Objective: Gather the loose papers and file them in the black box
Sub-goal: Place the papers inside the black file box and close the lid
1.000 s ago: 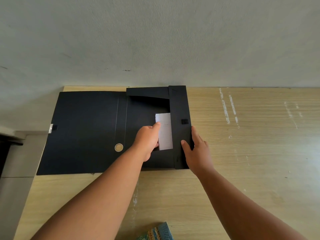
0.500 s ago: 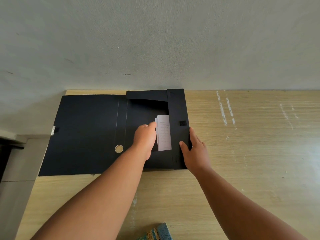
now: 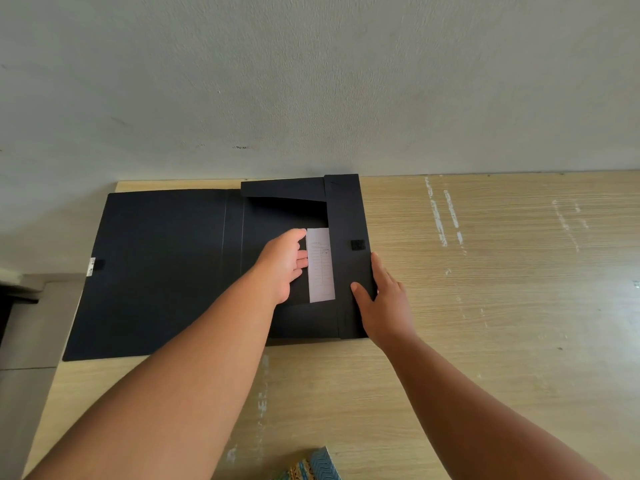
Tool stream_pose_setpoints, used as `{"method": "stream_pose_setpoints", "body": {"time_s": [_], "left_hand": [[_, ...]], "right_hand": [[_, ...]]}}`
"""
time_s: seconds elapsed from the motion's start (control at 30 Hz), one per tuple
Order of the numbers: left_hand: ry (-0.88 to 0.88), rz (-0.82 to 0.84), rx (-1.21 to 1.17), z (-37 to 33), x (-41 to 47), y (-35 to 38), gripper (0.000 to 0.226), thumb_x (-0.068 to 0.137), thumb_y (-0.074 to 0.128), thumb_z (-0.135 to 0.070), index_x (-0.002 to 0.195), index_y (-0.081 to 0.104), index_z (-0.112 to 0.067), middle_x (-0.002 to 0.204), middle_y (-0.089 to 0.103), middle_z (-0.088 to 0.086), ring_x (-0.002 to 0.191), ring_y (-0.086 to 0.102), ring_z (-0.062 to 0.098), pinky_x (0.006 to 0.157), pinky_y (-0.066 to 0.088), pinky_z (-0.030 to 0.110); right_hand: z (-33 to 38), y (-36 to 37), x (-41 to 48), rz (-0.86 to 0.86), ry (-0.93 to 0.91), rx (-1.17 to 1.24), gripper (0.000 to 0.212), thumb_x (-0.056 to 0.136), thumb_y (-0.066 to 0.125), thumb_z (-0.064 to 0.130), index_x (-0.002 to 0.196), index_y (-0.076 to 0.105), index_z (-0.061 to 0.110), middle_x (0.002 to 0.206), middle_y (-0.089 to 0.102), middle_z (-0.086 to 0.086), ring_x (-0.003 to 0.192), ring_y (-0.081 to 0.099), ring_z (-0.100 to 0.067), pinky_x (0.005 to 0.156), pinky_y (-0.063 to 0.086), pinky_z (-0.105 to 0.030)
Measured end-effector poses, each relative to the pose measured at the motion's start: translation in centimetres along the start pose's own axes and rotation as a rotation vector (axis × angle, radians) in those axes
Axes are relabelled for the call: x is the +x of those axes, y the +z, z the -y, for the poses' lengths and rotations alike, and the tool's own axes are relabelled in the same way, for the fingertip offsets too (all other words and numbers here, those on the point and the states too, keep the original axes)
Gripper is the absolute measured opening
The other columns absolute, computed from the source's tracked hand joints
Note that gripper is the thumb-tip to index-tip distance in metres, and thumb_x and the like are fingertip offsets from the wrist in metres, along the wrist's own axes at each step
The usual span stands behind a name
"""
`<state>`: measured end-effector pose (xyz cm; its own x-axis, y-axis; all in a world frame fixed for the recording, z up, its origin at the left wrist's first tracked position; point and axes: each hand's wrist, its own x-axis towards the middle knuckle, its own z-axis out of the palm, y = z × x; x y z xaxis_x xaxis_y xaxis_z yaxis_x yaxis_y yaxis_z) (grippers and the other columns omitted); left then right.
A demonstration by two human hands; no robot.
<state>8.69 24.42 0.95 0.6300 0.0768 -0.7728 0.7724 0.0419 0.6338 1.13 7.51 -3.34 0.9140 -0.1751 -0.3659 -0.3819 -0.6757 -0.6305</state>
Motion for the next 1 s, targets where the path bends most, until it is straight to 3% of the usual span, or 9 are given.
{"method": "stream_pose_setpoints", "body": {"time_s": [0.13, 0.23, 0.33, 0.5, 0.57, 0.67, 0.83, 0.87, 1.0], "left_hand": [[0.072, -0.047, 0.122, 0.7, 0.4, 0.5, 0.026, 0.105, 0.048, -0.035, 0.111, 0.064, -0.016, 0.120, 0.067, 0.007, 0.113, 0.063, 0.022, 0.105, 0.047, 0.040], [0.114, -0.107, 0.151, 1.6, 0.2, 0.8, 0.025, 0.106, 0.043, -0.038, 0.085, 0.051, -0.026, 0.109, 0.062, 0.008, 0.104, 0.059, 0.022, 0.085, 0.042, 0.033], [0.177, -0.092, 0.213, 2.3, -0.7, 0.6, 0.024, 0.108, 0.041, -0.039, 0.115, 0.057, -0.022, 0.119, 0.062, 0.003, 0.116, 0.060, 0.021, 0.077, 0.040, 0.029], [0.249, -0.109, 0.211, 2.9, -2.3, -2.8, 0.045, 0.106, 0.047, -0.040, 0.145, 0.055, -0.019, 0.139, 0.061, 0.000, 0.131, 0.056, 0.018, 0.099, 0.043, 0.034], [0.276, -0.152, 0.176, 3.8, -2.8, -5.4, 0.043, 0.105, 0.051, -0.036, 0.144, 0.058, -0.019, 0.138, 0.065, 0.002, 0.128, 0.059, 0.019, 0.103, 0.047, 0.034], [0.309, -0.301, 0.125, 5.6, -3.6, -9.9, 0.035, 0.104, 0.052, -0.031, 0.134, 0.066, -0.017, 0.127, 0.069, 0.003, 0.113, 0.063, 0.019, 0.089, 0.047, 0.032], [0.390, -0.660, 0.112, 9.9, -5.2, -17.8, 0.021, 0.103, 0.052, -0.027, 0.092, 0.066, -0.016, 0.092, 0.062, 0.004, 0.088, 0.057, 0.021, 0.079, 0.041, 0.035], [0.392, -0.738, 0.134, 11.1, -5.3, -19.3, 0.025, 0.101, 0.053, -0.030, 0.090, 0.068, -0.012, 0.093, 0.065, 0.007, 0.090, 0.059, 0.024, 0.080, 0.045, 0.040], [0.240, -0.826, 0.244, 13.8, -5.6, -24.3, 0.070, 0.089, 0.065, -0.053, 0.143, 0.057, -0.008, 0.145, 0.055, 0.016, 0.141, 0.042, 0.038, 0.113, 0.038, 0.053]], "right_hand": [[0.1, 0.1, -0.1, 0.001, -0.003, -0.040, 0.070, 0.103, 0.049, 0.041, 0.162, 0.014, 0.032, 0.161, 0.040, 0.011, 0.146, 0.034, -0.023, 0.116, 0.038, -0.048], [0.1, 0.2, -0.2, 0.001, -0.015, -0.081, 0.070, 0.103, 0.047, 0.043, 0.162, 0.011, 0.031, 0.162, 0.038, 0.010, 0.145, 0.035, -0.024, 0.116, 0.038, -0.049], [0.5, 0.1, -0.2, 0.006, -0.011, -0.111, 0.071, 0.103, 0.047, 0.042, 0.163, 0.011, 0.028, 0.162, 0.038, 0.006, 0.145, 0.034, -0.026, 0.117, 0.037, -0.049], [4.0, 0.8, -1.8, -0.135, -0.077, -0.271, 0.070, 0.102, 0.050, 0.040, 0.161, 0.017, 0.022, 0.166, 0.024, -0.004, 0.154, 0.016, -0.027, 0.123, 0.018, -0.047], [6.4, 2.2, -2.9, -0.139, -0.242, -0.276, 0.061, 0.101, 0.052, 0.038, 0.156, 0.033, 0.022, 0.161, 0.034, -0.004, 0.152, 0.022, -0.025, 0.122, 0.021, -0.046], [9.5, 5.7, -4.7, -0.019, -0.453, -0.287, 0.051, 0.100, 0.055, 0.037, 0.148, 0.047, 0.022, 0.153, 0.047, 0.000, 0.146, 0.033, -0.021, 0.121, 0.024, -0.042], [14.0, 12.4, -7.0, 0.242, -0.599, -0.344, 0.057, 0.101, 0.053, 0.039, 0.153, 0.041, 0.019, 0.156, 0.044, 0.001, 0.150, 0.028, -0.020, 0.124, 0.017, -0.036], [14.7, 13.6, -7.3, 0.300, -0.615, -0.376, 0.059, 0.101, 0.052, 0.040, 0.154, 0.038, 0.019, 0.158, 0.042, 0.001, 0.151, 0.026, -0.020, 0.124, 0.016, -0.036], [16.3, 17.3, -8.3, 0.444, -0.621, -0.461, 0.066, 0.103, 0.049, 0.042, 0.159, 0.026, 0.017, 0.165, 0.029, -0.002, 0.155, 0.016, -0.023, 0.125, 0.013, -0.037]]}}
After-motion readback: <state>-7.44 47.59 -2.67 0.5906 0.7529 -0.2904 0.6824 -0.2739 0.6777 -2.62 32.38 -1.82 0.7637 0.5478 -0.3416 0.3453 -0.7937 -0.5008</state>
